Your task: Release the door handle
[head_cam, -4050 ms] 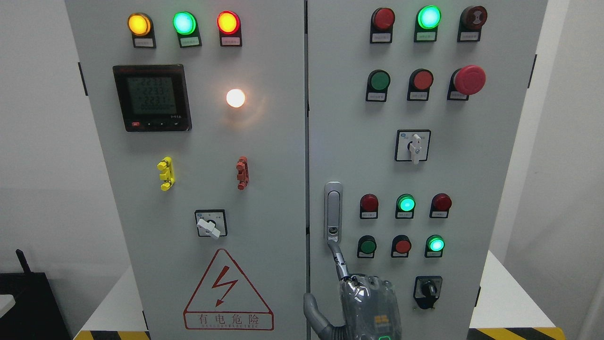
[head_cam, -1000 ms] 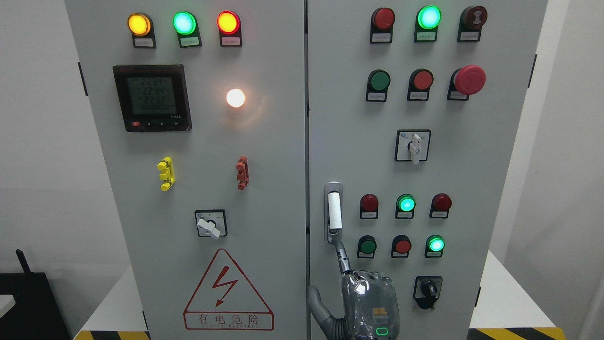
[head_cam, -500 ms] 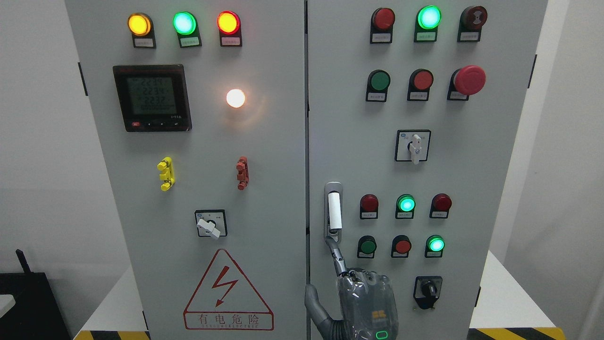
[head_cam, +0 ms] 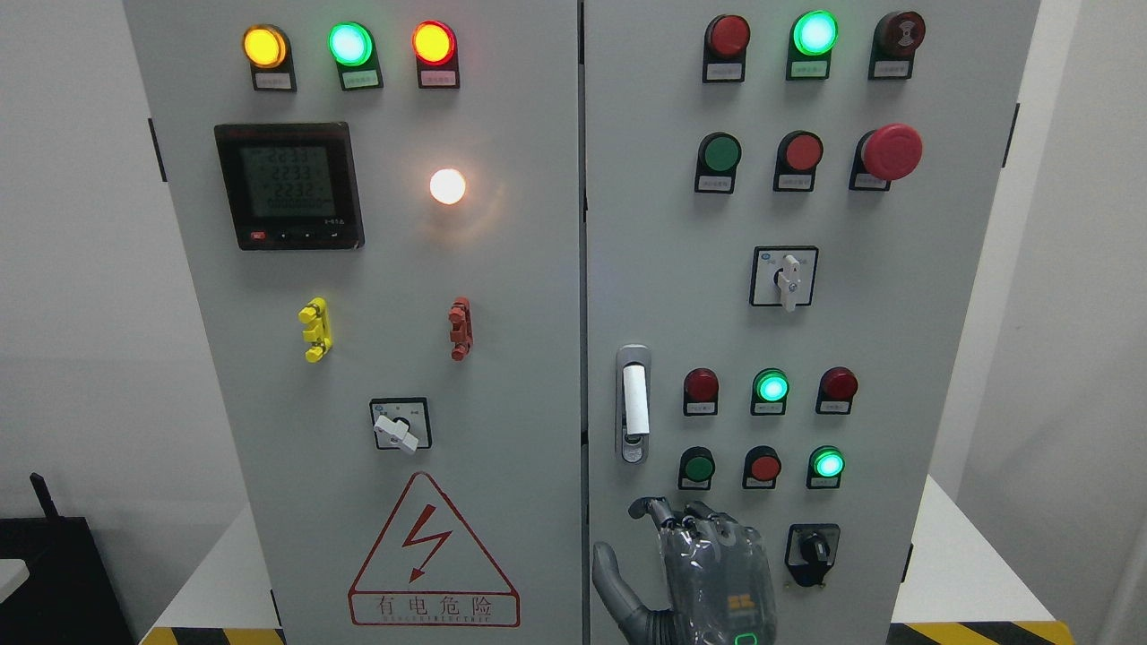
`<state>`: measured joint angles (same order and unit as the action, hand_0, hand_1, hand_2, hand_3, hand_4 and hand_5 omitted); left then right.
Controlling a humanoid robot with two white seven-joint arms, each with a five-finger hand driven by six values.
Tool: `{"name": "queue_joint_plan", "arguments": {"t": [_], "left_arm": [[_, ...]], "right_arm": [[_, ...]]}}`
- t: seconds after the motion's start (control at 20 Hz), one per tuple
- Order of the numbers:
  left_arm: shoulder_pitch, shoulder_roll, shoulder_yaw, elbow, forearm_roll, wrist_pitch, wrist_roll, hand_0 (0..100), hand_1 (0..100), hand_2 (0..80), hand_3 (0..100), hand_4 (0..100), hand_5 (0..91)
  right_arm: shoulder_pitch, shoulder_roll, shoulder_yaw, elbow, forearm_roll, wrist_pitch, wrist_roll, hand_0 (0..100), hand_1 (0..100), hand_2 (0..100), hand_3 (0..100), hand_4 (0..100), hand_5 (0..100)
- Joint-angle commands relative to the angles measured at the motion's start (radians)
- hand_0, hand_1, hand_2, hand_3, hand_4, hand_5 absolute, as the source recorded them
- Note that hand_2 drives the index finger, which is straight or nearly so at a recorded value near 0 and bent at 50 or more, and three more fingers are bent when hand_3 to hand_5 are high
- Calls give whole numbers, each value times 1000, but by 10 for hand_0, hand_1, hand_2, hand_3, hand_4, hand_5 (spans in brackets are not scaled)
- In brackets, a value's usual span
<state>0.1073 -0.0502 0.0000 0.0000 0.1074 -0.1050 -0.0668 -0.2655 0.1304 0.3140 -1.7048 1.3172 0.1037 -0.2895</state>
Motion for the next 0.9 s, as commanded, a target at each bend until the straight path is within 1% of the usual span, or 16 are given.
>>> {"name": "queue_joint_plan", "arguments": {"t": [0.0,0.1,0.2,0.3,0.5,0.8,0.85], "left_arm": [[0,0,-14,20,0,-1,-1,120,389,0,0,0,0],[-1,0,-14,20,0,-1,-1,120,389,0,0,0,0],[0,0,-14,20,0,-1,-1,120,389,0,0,0,0],[0,0,-14,20,0,-1,-1,120,389,0,0,0,0],[0,0,-14,20,0,-1,-1,120,389,0,0,0,0],[0,0,-14,20,0,-1,-1,120,389,0,0,0,0],[0,0,-14,20,0,-1,-1,120,389,0,0,0,0]], "right_arm": [[-6,-8,-29,-24,2,-1,4,310,0,952,1000,849,863],[-12,-8,-26,-32,8,1,7,304,0,967,1000,865,895],[-24,-6,-26,-35,11,2,13,295,0,1000,1000,887,952],[-41,-6,-24,-35,13,5,22,290,0,1000,1000,895,962],[-66,-3,-23,-35,23,14,61,283,0,1000,1000,908,963],[-103,-3,-29,-30,42,22,61,279,0,1000,1000,912,964],[-103,-3,-30,-29,42,24,59,279,18,1000,1000,913,964]]}}
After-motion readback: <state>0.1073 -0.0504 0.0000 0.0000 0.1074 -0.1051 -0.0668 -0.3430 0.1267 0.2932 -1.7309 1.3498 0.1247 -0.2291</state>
